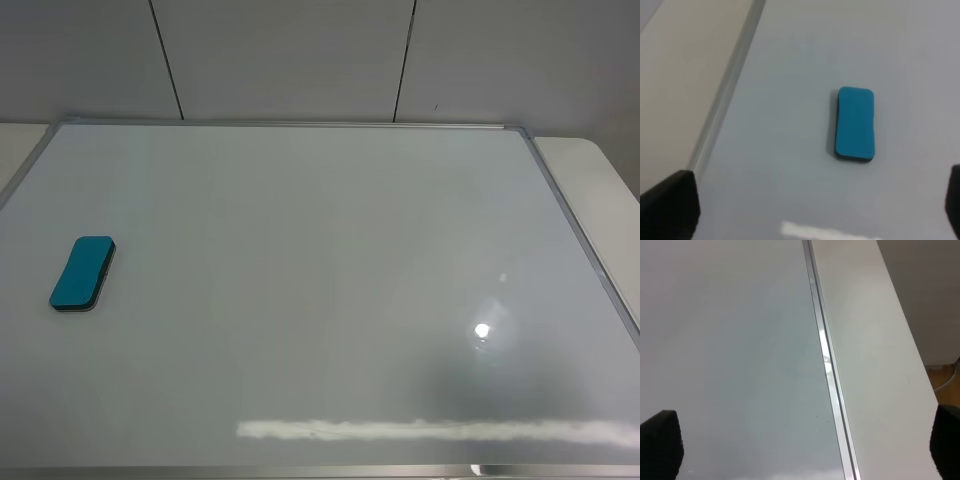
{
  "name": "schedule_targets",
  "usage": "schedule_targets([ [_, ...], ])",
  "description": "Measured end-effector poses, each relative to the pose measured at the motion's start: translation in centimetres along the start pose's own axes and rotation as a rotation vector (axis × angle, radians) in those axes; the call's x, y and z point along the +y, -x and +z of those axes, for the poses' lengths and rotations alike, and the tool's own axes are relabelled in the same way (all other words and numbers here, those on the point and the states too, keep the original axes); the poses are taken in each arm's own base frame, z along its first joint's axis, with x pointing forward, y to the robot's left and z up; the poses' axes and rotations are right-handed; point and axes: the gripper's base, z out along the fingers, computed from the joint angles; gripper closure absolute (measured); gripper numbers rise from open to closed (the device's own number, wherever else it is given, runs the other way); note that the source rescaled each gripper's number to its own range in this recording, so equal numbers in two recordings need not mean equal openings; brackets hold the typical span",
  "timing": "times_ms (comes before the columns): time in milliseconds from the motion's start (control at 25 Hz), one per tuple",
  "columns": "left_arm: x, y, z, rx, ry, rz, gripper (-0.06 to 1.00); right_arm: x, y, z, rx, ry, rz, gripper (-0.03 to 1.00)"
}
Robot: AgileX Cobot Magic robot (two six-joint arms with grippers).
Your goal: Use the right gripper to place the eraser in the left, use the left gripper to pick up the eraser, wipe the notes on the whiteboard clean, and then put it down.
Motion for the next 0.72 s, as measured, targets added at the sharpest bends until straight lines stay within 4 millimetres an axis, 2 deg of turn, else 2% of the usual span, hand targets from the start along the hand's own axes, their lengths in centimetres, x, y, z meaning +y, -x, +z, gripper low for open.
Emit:
schedule_targets([
  [720,0.00,0.00,0.00,0.000,0.000,0.000,-0.05,0.00,0.00,0.00,0.000,0.000,0.000,-0.02],
])
